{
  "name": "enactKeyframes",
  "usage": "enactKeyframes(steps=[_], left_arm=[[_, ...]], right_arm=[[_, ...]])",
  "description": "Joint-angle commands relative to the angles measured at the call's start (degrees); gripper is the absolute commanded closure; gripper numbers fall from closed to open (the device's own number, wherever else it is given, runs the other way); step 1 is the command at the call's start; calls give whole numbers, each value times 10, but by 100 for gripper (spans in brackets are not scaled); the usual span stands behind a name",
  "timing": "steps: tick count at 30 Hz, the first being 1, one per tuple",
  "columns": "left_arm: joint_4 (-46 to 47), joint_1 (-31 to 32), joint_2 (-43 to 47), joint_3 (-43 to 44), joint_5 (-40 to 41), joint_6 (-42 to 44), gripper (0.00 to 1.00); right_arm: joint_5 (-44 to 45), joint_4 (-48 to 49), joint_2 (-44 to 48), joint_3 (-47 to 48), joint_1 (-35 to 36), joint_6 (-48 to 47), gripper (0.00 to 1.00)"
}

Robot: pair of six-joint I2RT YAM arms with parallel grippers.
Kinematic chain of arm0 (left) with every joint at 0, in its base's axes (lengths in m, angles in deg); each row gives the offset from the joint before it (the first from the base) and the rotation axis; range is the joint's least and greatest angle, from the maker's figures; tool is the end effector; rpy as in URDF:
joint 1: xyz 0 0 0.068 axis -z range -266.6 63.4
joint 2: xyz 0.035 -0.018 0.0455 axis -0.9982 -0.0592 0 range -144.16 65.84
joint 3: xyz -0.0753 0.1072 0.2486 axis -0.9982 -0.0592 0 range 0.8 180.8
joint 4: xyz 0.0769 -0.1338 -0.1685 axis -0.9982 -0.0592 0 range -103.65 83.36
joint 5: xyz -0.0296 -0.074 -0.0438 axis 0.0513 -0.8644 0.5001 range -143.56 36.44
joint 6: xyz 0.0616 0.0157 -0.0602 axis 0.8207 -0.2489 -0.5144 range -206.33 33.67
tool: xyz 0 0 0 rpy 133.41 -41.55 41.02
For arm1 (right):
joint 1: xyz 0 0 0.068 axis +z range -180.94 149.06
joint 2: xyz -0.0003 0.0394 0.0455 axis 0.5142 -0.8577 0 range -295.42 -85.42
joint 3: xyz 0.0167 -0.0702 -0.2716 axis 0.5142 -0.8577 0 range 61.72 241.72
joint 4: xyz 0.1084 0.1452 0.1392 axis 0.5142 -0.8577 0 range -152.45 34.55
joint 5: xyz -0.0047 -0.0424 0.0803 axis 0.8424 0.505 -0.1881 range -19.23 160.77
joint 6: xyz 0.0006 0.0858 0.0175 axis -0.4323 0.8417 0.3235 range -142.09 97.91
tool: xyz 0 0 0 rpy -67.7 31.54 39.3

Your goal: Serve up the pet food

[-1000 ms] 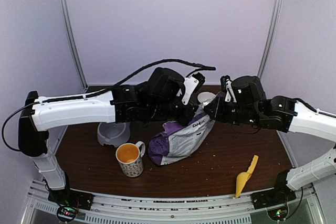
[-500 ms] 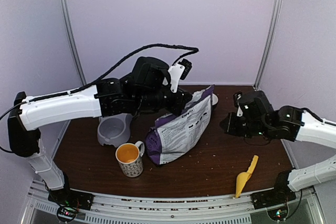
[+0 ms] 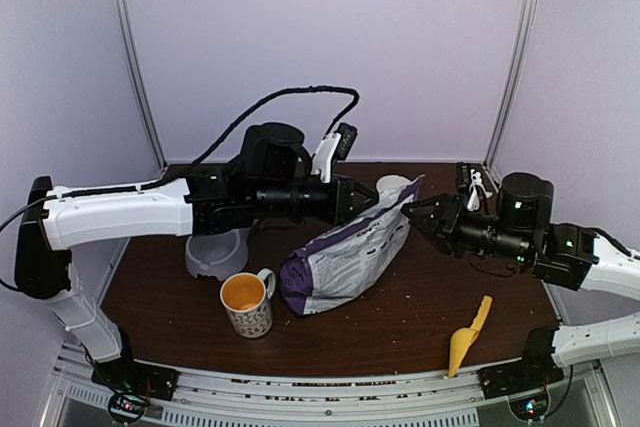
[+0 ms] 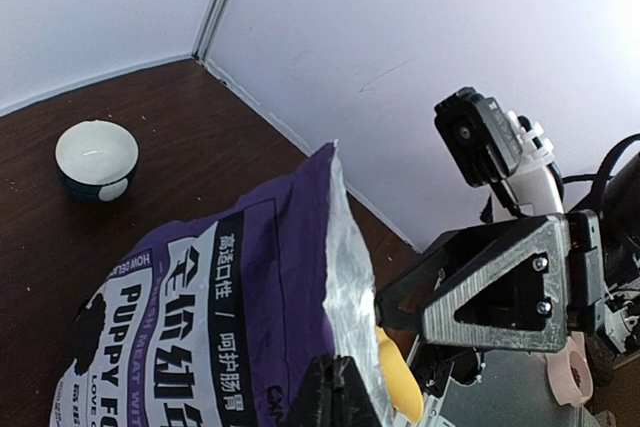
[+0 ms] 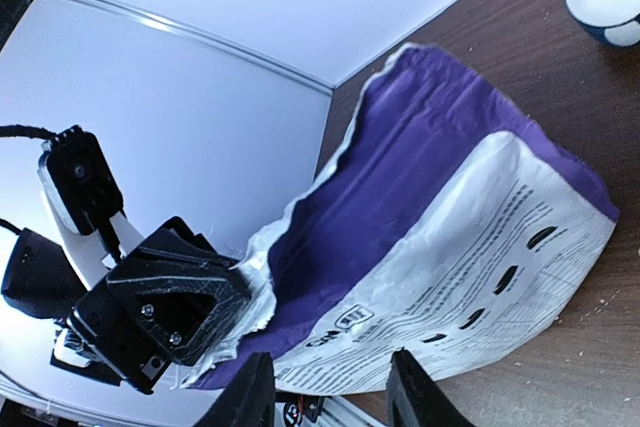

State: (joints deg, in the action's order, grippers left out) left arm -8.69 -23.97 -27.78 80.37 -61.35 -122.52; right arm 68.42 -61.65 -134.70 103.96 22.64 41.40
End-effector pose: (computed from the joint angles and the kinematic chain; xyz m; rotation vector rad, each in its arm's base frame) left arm 0.1745 -0.3601 0.3509 0.5757 1.9872 -1.2718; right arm 0.1192 0.1669 0.3192 0.1453 2.0648 1.4207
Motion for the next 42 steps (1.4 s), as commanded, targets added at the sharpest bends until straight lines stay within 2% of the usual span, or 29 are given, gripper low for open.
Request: enactKeyframes(steps=[1,3,10,18,24,27,31,32,34,38,42], left_arm=[[30,4,21,-10,-39,-5,100],[29,4,20,-10,-48,-3,100],[32,5,15,-7,-69,2,100],[36,10,12,-12,-83,11,100],[39,14,16,-18,-76,13,100],[42,14,17,-21,-72,10,100],[51,14,19,-22,-75,6,100],[52,14,19,-22,-77,8,100],[51,16,17,-21,-80,18,100],[46,24,18,-25,-61,47,100],[42,58,39,-45,50,115,100]], right_arm=[[-17,44,-5,12,6,15,61],[-18,36,-11,17,7,13,58],[-13,34,-25,27,6,2,57],[-16,31,-62,53,6,-9,63],[-14,20,-74,50,6,-3,82],[-12,28,-70,40,7,2,84],[-7,28,-69,34,7,3,93],[-8,28,-69,34,7,2,98],[-9,23,-72,38,7,-3,100],[4,-28,-78,53,9,-17,100],[67,-180,-90,92,26,-43,100]])
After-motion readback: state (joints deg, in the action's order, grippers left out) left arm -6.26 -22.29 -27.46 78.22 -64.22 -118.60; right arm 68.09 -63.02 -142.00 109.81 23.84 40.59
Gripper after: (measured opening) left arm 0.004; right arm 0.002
